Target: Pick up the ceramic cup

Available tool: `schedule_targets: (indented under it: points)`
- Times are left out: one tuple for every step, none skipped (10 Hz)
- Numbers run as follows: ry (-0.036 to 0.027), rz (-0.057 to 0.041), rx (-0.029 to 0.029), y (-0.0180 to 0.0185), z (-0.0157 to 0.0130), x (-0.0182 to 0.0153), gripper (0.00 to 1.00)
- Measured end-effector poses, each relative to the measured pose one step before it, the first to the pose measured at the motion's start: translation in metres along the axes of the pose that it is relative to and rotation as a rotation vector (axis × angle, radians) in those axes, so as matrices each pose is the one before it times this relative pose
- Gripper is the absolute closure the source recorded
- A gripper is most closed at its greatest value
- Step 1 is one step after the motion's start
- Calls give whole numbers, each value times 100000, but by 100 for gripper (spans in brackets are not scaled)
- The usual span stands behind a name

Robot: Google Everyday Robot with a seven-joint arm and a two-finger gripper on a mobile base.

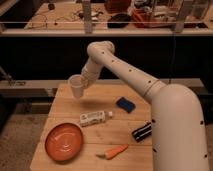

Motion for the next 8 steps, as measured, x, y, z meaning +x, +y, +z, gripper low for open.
schedule_targets:
  points:
    - [-100,-463,-243,-80,-59,-29,99]
    - [-73,-383,-169,-48,-65,-13,99]
    - [-171,-569,-275,-109,-56,-42,99]
    - [-122,-465,-147,-132,-18,-59,99]
    - [-263,-723,-244,-191,61,-100,99]
    - [-116,-655,-112,-219,-43,-83,99]
    - [-122,-501,-266,-63,-12,-47,99]
    - [-90,-430,-162,-68,-76,-48,99]
